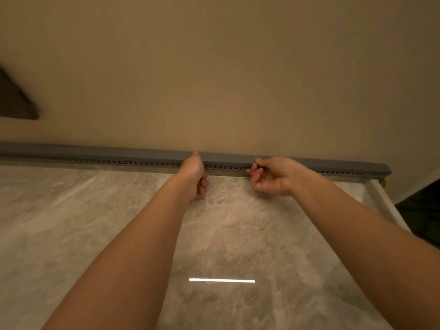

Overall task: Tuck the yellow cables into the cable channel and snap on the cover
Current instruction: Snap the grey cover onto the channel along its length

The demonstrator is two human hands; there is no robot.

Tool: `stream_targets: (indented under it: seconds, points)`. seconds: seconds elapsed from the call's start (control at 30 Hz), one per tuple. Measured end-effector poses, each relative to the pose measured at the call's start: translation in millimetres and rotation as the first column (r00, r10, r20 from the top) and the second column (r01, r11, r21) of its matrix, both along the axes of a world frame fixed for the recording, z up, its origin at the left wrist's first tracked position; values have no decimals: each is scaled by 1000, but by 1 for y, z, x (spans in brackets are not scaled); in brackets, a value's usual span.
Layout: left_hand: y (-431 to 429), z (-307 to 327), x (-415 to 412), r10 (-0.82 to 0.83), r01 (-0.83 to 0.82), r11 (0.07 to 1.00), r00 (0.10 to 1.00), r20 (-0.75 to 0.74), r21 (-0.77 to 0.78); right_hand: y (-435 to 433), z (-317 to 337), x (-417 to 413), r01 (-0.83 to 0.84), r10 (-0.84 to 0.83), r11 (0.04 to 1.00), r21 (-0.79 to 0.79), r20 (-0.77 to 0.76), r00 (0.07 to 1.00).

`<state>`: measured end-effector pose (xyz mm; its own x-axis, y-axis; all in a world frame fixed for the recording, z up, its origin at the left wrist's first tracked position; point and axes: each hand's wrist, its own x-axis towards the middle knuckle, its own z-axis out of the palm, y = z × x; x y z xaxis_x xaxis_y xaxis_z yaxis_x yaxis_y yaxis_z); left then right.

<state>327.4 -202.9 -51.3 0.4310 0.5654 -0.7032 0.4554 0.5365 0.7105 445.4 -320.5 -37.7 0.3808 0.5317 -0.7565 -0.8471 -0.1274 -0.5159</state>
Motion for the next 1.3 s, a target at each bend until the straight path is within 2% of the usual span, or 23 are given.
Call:
stream_targets:
  seconds: [0.1,0.17,0.27,0.4,0.53,0.8,0.97,1.3]
  points:
    - [-5,-4,3,36,-34,997,999,-32,72,-2,-1,2,-6,7,1000,22,-30,1000]
    - [-8,-8,8,100,-88,983,993,-66,161,-3,-2,4,-6,8,999,37,-50,999]
    - [-16,-11,17,198,-174,961,976,-92,215,-2,-5,4,-6,9,999,52,-49,999]
    - [-37,-12,33,153,-132,957,986,-62,259,-1,-8,3,-28,29,997,66,-15,999]
    - [-61,-7,56,110,-105,968,994,-13,228,0,-12,4,-59,58,993,99,8,998]
    - [-66,-3,67,283,-285,959,955,88,9,-4,-20,5,-75,71,988,133,33,997]
    - [-68,-3,63,276,-282,957,956,99,60,-9,-26,2,-90,74,988,129,126,989]
    - [-67,-6,63,230,-236,966,971,71,104,-52,-21,38,-15,11,995,98,45,999]
